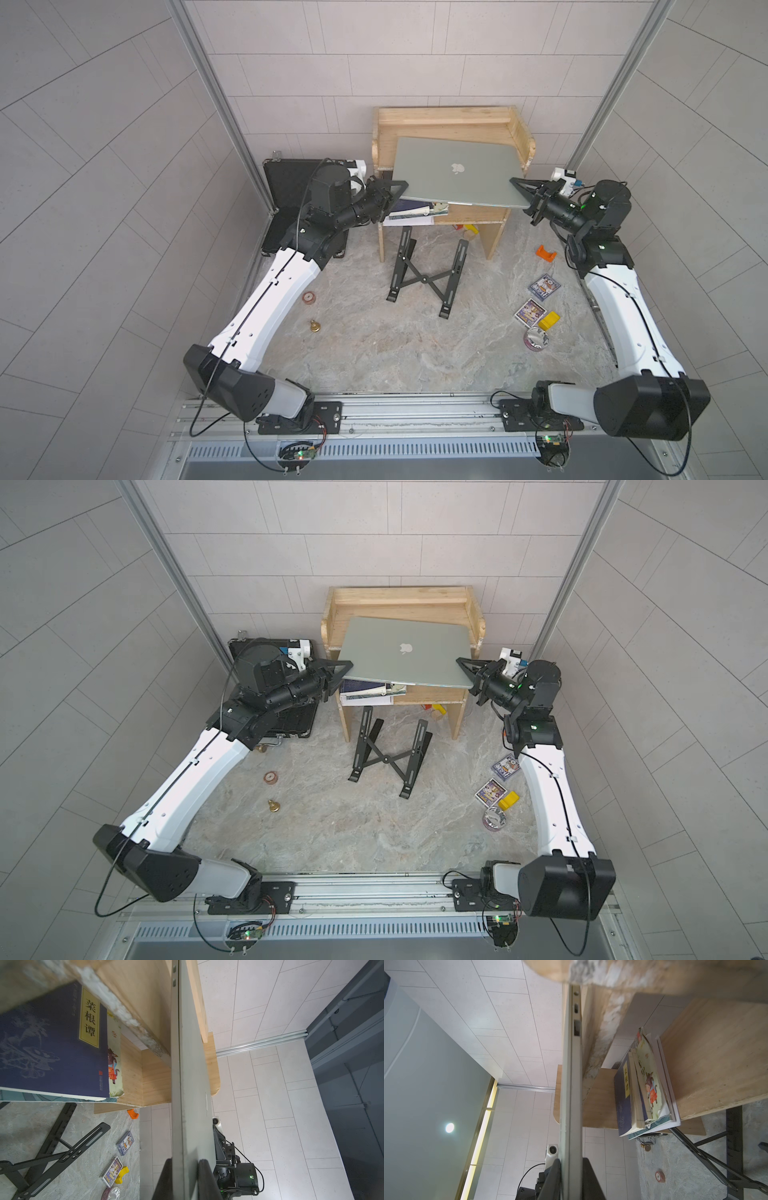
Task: Close the laptop lid and set it aside
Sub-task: Place the laptop on the shelf.
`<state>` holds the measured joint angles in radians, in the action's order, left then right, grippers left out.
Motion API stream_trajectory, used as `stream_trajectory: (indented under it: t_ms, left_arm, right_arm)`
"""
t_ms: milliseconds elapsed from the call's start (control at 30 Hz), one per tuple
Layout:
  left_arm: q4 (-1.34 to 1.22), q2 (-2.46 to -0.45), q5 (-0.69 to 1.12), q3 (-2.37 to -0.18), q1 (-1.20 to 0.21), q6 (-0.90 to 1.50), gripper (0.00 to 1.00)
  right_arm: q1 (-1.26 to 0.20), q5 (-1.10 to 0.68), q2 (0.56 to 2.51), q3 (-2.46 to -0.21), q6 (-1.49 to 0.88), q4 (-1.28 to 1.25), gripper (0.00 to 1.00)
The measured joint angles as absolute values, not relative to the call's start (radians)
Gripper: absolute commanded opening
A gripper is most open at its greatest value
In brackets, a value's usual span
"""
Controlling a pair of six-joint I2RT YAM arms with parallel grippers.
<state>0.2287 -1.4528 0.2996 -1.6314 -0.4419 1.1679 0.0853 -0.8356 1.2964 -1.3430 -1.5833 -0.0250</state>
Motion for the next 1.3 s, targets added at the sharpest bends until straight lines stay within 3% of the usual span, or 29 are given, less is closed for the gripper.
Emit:
stream_trajectory:
  t_ms: [333, 600, 700, 800, 933, 1033, 1133, 1300]
  left_arm:
    - [0.212, -1.468, 0.318, -1.648, -0.429, 1.170, 0.00]
    - [0.188, -1.485, 0.318, -1.668, -0.426, 1.172, 0.00]
    - [0.185, -1.497, 0.317, -1.679, -0.425, 1.176, 0.01]
    - [0.181, -1.504, 0.317, -1.682, -0.423, 1.177, 0.22]
    - [0.211, -1.515, 0.341, -1.682, -0.431, 1.130, 0.58]
    - [0.221, -1.522, 0.361, -1.682, -0.439, 1.108, 0.72]
    - [0.236, -1.515, 0.371, -1.682, -0.439, 1.083, 0.80]
    - [0.273, -1.484, 0.354, -1.682, -0.429, 1.052, 0.82]
  right_arm:
    - [0.093, -0.879, 1.368, -1.398, -1.613, -0.086, 0.00]
    - [0.093, -0.884, 1.404, -1.458, -1.616, -0.086, 0.11]
    - [0.094, -0.884, 1.415, -1.474, -1.616, -0.078, 0.07]
    - [0.096, -0.884, 1.424, -1.487, -1.616, -0.065, 0.00]
    - [0.089, -0.887, 1.431, -1.501, -1.612, -0.051, 0.00]
    - [0.078, -0.892, 1.431, -1.504, -1.600, -0.024, 0.00]
    - [0.072, -0.897, 1.431, -1.505, -1.594, -0.006, 0.00]
    - [0.072, -0.895, 1.435, -1.522, -1.592, 0.009, 0.00]
